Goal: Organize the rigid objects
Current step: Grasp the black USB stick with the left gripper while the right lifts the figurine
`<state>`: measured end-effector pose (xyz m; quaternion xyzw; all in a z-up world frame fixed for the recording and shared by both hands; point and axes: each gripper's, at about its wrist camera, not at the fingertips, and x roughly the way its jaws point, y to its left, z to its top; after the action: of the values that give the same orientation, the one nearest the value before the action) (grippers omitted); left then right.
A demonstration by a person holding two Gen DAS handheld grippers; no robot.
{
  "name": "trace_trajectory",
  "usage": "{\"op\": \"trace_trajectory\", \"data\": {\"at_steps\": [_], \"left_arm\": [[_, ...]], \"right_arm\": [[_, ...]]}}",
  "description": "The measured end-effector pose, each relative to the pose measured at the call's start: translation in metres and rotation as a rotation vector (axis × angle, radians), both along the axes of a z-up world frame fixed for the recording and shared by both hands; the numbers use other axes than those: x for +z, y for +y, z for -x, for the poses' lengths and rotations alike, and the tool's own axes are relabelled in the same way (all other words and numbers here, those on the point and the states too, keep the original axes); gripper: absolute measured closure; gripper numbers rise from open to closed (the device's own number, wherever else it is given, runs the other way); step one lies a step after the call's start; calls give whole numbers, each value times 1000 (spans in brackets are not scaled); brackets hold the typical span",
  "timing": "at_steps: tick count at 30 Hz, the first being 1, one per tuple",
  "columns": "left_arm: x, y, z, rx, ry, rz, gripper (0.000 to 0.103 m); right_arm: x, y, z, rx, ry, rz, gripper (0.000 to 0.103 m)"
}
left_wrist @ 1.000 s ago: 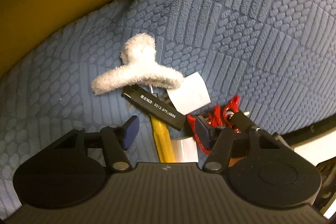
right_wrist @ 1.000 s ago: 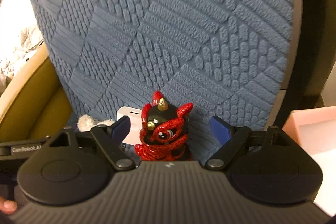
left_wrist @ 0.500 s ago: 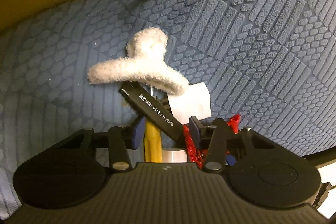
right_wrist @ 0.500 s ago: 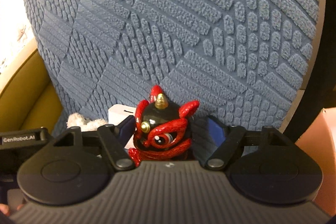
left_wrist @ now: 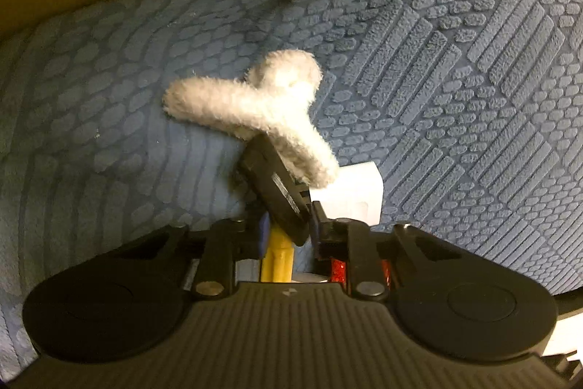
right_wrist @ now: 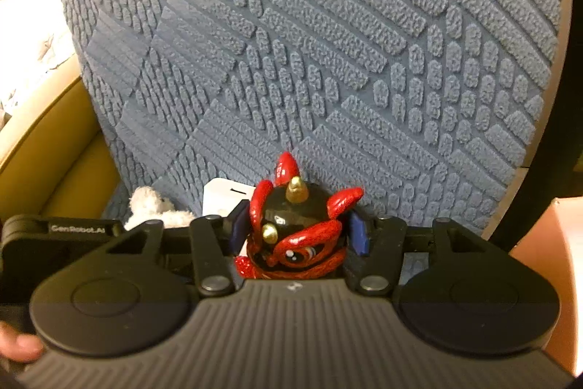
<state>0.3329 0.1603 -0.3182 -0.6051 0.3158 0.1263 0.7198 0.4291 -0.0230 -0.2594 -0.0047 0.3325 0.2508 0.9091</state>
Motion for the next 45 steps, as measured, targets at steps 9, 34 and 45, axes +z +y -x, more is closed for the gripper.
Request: {"op": "trace_trajectory", "data": {"at_steps": [9,34,45], "left_arm": [[14,-10,2,-58,-5,-98,93],[47,-60,101,-416,108,-470,92],[62,-91,149,-495,105,-546,92]], "right_arm": [[11,-8,28,-12,5,-2,46],[30,-34,156,28,47,57,46],[20,-48,210,26,80,82,46]]}}
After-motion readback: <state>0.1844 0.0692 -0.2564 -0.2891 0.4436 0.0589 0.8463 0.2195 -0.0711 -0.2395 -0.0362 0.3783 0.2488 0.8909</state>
